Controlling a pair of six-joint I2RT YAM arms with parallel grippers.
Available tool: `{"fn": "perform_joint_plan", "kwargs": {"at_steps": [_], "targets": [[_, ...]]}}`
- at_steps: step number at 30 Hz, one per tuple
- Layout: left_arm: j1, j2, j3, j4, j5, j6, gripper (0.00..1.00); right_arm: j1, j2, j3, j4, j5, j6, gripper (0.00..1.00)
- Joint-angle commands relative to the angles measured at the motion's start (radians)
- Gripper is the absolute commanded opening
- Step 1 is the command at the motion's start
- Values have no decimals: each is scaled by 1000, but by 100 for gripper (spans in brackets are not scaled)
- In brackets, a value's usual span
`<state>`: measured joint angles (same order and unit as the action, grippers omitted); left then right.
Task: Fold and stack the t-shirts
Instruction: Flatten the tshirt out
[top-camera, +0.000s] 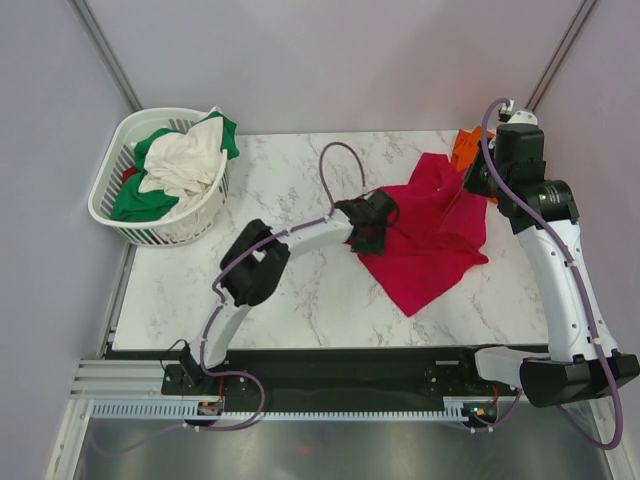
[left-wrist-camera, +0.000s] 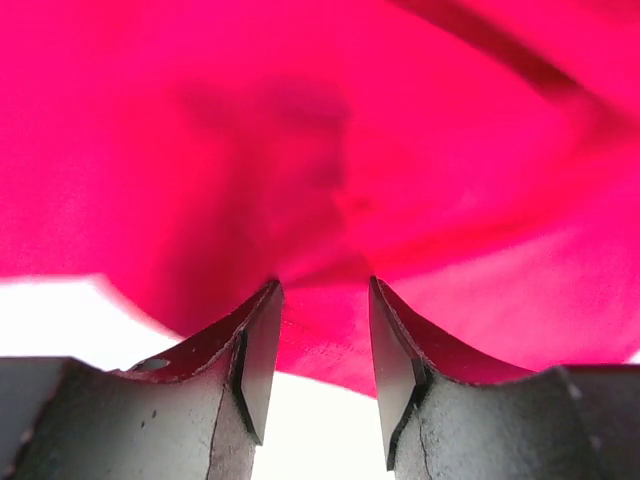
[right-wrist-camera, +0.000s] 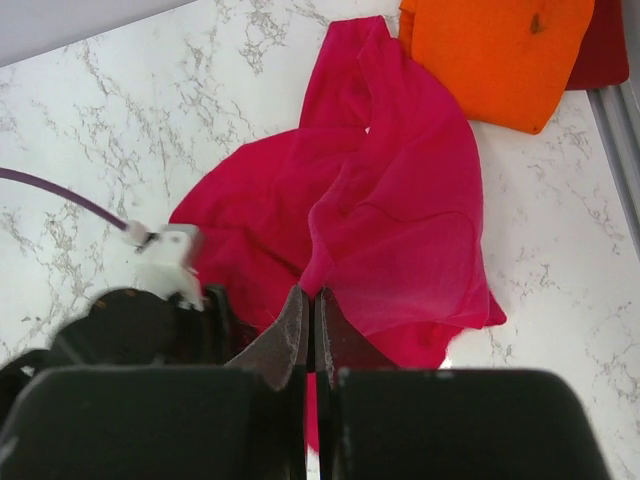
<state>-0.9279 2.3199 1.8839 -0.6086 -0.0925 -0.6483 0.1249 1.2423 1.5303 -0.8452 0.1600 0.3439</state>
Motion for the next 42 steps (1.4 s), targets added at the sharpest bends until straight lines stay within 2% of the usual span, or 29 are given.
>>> {"fn": "perform_joint_plan", "kwargs": {"at_steps": [1, 5, 7, 12, 16, 20, 22, 23, 29, 32, 37, 42], "targets": [[178, -88, -202, -146, -150, 58, 49, -2, -32, -4, 40, -19, -2, 0], [351, -201, -308, -145, -190, 127, 50, -1, -30, -16, 49, -39, 3, 0], [389, -232, -315, -145, -188, 159, 51, -1, -27, -22, 54, -51, 7, 0], [382, -295, -305, -146, -171, 207, 54, -2, -26, -35, 58, -60, 10, 0], [371, -439, -344, -157, -197, 199, 58, -2, -30, -48, 61, -69, 10, 0], [371, -618, -425, -177, -251, 182, 75, -2, -46, -81, 69, -94, 14, 0], [371, -683, -489, -177, -251, 182, 75, -2, -55, -105, 77, -115, 15, 0], [371, -739, -517, -193, -259, 168, 81, -2, -53, -119, 78, -120, 20, 0], [363, -896, -808, -191, -174, 52, 74, -2, -72, -151, 92, -152, 27, 0], [348, -913, -915, -154, -135, 10, 73, -1, -80, -173, 95, -158, 26, 0], [347, -916, -1019, -5, 17, -10, 74, -1, -93, -208, 97, -158, 23, 0], [344, -886, -1054, 49, 71, -31, 74, -2, -112, -234, 97, -157, 14, 0]]}}
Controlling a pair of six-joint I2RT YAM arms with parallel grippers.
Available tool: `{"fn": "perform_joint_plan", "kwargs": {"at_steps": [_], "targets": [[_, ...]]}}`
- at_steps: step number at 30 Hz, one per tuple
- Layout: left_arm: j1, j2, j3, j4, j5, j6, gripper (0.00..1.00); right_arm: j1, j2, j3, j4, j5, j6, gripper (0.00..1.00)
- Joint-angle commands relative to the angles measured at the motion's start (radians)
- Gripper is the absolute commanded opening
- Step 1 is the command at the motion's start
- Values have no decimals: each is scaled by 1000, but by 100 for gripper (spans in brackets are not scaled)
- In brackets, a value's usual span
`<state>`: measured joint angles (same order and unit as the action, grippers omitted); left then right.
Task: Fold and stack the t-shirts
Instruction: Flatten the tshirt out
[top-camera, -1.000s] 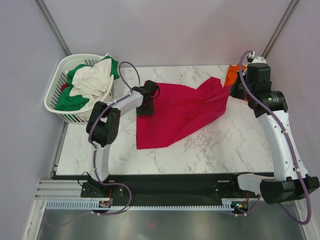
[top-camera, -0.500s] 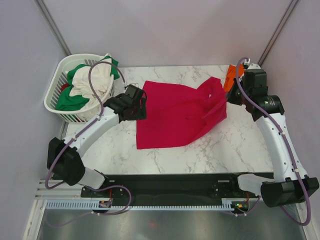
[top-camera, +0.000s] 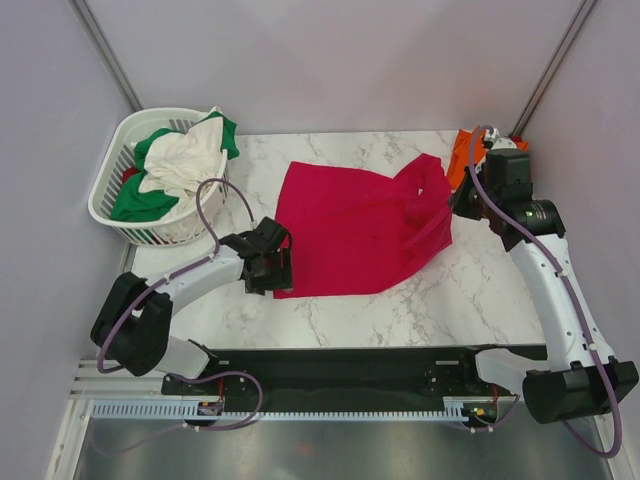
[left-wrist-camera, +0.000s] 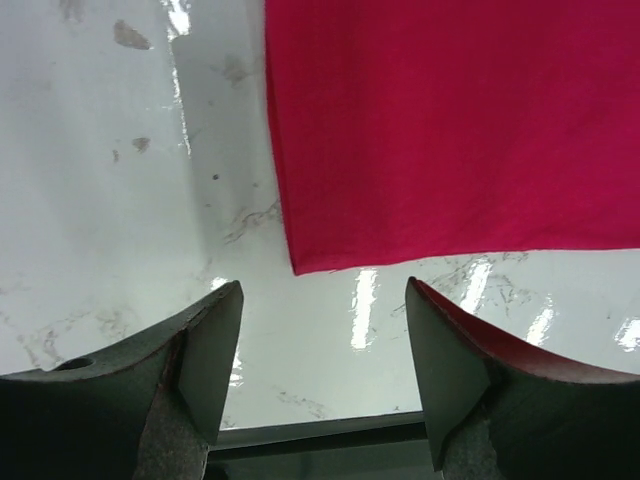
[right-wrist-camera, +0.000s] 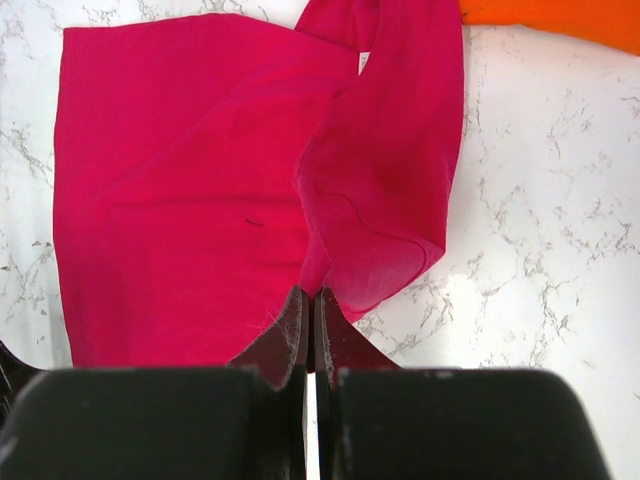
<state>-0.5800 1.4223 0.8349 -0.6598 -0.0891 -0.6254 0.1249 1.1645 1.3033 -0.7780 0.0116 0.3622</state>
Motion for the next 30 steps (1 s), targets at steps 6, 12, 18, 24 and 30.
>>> {"fn": "perform_joint_plan", "kwargs": {"at_steps": [6, 12, 18, 24, 30], "targets": [[-15, 50, -16, 117, 57, -65, 72, -2, -28, -15, 29, -9, -9, 0], [-17, 23, -69, 118, 75, -86, 65, -2, -34, -15, 29, -1, -14, 0], [-21, 41, -97, 127, 45, -89, 60, -2, -26, -24, 32, 2, -16, 0], [-23, 70, -76, 144, 12, -73, 58, -1, -31, -32, 33, 5, -17, 0], [-23, 96, -62, 155, -1, -63, 56, -1, -35, -41, 33, 13, -22, 0]]}}
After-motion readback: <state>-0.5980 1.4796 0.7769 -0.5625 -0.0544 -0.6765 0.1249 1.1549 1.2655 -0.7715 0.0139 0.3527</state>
